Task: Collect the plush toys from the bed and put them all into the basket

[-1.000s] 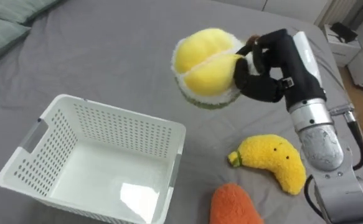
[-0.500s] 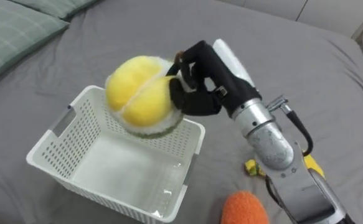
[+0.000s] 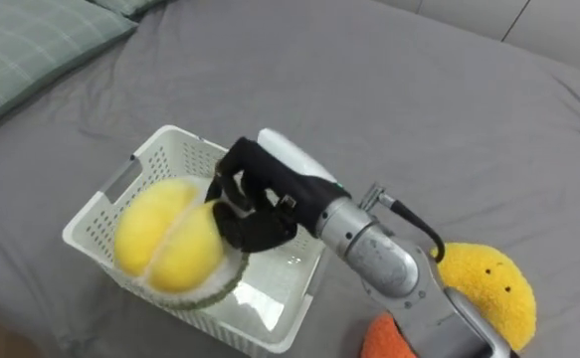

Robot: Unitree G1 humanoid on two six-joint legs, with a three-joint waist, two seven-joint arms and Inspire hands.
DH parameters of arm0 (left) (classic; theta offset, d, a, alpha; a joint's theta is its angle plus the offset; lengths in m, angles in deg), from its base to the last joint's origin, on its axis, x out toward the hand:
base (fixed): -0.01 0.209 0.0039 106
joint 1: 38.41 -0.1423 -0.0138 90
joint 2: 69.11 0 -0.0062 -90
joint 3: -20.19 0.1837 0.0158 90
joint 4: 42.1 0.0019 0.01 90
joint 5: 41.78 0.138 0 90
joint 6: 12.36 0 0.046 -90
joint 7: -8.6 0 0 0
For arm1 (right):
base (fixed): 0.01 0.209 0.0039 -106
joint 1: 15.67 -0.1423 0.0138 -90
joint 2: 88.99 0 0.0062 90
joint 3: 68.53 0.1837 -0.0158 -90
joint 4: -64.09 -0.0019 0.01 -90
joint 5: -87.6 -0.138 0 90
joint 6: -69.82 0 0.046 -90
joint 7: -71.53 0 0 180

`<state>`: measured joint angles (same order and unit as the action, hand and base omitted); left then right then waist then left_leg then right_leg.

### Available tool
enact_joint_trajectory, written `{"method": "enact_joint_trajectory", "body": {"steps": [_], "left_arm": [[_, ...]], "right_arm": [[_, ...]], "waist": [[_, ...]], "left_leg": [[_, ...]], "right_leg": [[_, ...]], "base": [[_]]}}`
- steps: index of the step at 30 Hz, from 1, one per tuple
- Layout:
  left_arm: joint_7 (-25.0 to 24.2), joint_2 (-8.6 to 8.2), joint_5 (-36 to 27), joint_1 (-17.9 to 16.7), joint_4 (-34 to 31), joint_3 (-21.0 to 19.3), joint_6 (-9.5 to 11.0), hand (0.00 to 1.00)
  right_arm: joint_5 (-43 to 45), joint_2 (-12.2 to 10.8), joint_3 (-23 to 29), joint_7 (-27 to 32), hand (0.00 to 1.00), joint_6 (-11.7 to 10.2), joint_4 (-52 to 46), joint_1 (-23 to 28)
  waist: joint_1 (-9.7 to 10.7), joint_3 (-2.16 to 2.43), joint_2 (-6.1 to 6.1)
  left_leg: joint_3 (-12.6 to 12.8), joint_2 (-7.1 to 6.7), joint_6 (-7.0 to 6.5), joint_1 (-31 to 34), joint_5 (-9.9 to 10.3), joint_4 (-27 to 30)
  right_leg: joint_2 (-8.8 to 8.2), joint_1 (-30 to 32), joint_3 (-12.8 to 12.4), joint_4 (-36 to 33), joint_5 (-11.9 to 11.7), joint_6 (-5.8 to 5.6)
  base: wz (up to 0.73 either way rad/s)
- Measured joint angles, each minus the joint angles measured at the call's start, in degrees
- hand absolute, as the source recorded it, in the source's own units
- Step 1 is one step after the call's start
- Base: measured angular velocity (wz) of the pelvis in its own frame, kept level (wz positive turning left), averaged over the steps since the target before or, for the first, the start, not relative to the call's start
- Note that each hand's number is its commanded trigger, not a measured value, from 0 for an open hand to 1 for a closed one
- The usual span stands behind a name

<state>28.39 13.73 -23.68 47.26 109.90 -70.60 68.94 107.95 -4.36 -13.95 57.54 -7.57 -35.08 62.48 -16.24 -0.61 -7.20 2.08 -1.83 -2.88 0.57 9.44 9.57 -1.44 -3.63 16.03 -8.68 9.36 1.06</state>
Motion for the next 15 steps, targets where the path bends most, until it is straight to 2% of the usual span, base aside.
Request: {"method": "enact_joint_trajectory", "body": {"steps": [4,5,7,8,9,10,11,14,15], "left_arm": [[-0.1,0.02,-0.1,0.0,0.4,0.1,0.0,0.00],[-0.1,0.12,-0.5,0.0,0.9,0.5,0.0,0.00],[-0.2,0.16,-0.6,0.0,1.7,1.2,-0.1,0.00],[-0.3,0.14,-0.6,0.0,2.0,1.4,-0.1,0.00],[-0.3,0.15,-0.6,0.0,2.0,1.5,-0.1,0.00],[-0.3,0.15,-0.6,0.0,2.0,1.5,-0.1,0.00],[-0.3,0.15,-0.6,0.0,1.9,1.5,-0.1,0.00],[-0.3,0.16,-0.6,0.2,1.9,1.5,0.0,0.00],[-0.3,0.16,-0.6,0.2,1.9,1.5,0.0,0.00]], "right_arm": [[0.3,0.2,0.0,-0.6,1.00,0.0,1.4,0.1],[0.1,0.1,0.0,-0.6,0.90,0.0,1.9,0.2],[0.1,0.2,0.0,-0.5,0.58,0.0,2.5,0.2],[-0.1,0.1,0.0,-0.4,0.52,0.0,3.0,0.2],[-0.1,0.1,0.0,-0.4,0.49,0.0,3.2,0.2],[-0.1,0.1,0.0,-0.4,0.37,0.0,3.7,0.2],[-0.1,0.1,0.0,-0.4,0.33,0.0,3.8,0.3],[0.5,0.2,0.1,0.1,0.35,0.0,4.1,1.2],[0.6,0.2,0.1,0.1,0.26,0.0,4.1,1.4]], "waist": [[0.1,0.00,-0.09],[0.1,-0.01,-0.09],[0.2,-0.02,-0.11],[0.2,-0.04,-0.20],[0.2,-0.07,-0.26],[0.2,-0.07,-0.38],[0.2,-0.07,-0.40],[0.3,-0.01,-0.50],[0.3,-0.01,-0.50]], "left_leg": [[0.0,-0.02,0.00,0.7,0.0,0.1],[0.0,-0.02,0.00,0.7,-0.1,0.1],[0.0,-0.02,-0.01,0.8,-0.1,0.1],[0.0,-0.02,-0.01,0.8,-0.1,0.1],[0.0,-0.02,-0.01,0.8,-0.1,0.1],[0.0,-0.02,-0.01,0.9,-0.1,0.1],[0.0,-0.02,-0.01,0.9,-0.1,0.1],[-0.1,-0.03,-0.01,0.9,-0.1,0.2],[-0.1,-0.03,-0.01,0.9,-0.1,0.2]], "right_leg": [[0.03,0.7,0.0,0.0,0.0,0.00],[0.03,0.7,0.0,0.0,0.0,0.00],[0.04,0.7,0.0,0.1,0.0,0.00],[0.04,0.8,0.0,0.1,0.0,0.00],[0.04,0.8,0.1,0.1,0.0,0.00],[0.04,0.8,0.1,0.1,0.0,0.00],[0.04,0.8,0.1,0.1,0.0,0.00],[0.00,0.8,0.4,0.1,0.0,-0.01],[-0.02,0.8,0.5,0.1,0.0,-0.01]], "base": [[0.00],[0.00],[0.00],[0.00],[0.00],[0.00],[0.00],[0.00],[0.00]]}}
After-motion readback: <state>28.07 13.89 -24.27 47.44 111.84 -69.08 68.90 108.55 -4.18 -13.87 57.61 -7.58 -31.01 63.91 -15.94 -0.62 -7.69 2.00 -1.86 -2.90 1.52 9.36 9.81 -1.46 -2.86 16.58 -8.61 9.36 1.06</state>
